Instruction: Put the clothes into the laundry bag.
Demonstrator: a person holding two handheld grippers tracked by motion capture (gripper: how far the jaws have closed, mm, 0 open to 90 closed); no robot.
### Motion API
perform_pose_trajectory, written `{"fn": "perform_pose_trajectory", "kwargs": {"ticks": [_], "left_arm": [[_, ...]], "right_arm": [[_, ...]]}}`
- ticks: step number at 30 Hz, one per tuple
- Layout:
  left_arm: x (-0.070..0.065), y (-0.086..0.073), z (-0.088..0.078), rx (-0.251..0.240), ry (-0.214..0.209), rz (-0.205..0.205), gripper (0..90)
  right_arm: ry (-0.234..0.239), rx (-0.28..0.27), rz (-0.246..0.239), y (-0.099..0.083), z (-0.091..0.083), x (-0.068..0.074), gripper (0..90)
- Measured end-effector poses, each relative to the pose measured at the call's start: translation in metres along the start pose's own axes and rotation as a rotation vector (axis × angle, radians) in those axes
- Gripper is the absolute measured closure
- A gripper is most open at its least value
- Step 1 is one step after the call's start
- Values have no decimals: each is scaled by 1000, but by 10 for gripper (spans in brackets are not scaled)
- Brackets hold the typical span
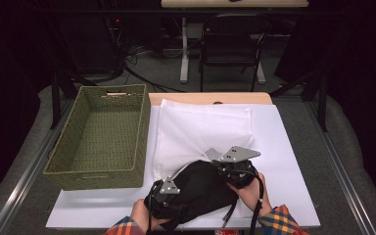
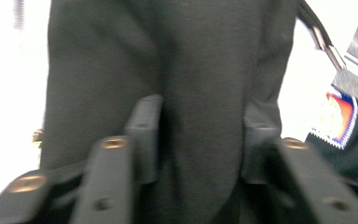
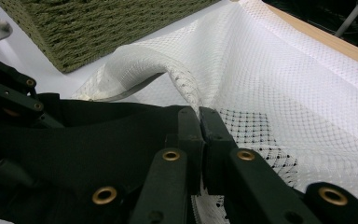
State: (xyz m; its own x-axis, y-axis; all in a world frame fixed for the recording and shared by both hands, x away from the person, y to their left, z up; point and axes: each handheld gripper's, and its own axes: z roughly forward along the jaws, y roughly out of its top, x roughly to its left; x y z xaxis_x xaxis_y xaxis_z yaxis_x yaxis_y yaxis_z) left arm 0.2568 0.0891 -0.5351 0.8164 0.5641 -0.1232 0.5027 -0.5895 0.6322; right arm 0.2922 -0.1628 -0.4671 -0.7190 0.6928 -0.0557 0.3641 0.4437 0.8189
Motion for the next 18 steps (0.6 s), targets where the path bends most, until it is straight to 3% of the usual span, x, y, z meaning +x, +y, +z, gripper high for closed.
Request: {"fn": "perform_pose_trajectory", "kwargs": {"ticks": [3,5,18], "left_arm": [[1,0,-2,-8,9,-7,737],[-1,0,-3,-12,15,-6,765],[-5,6,-7,-45,-5,-50,810]], "right_arm": [[-2,4,8,-1,0,-1,884],[2,0,7,0,0,0,884],[-1,-9,9,1,-1,-2,885]]}}
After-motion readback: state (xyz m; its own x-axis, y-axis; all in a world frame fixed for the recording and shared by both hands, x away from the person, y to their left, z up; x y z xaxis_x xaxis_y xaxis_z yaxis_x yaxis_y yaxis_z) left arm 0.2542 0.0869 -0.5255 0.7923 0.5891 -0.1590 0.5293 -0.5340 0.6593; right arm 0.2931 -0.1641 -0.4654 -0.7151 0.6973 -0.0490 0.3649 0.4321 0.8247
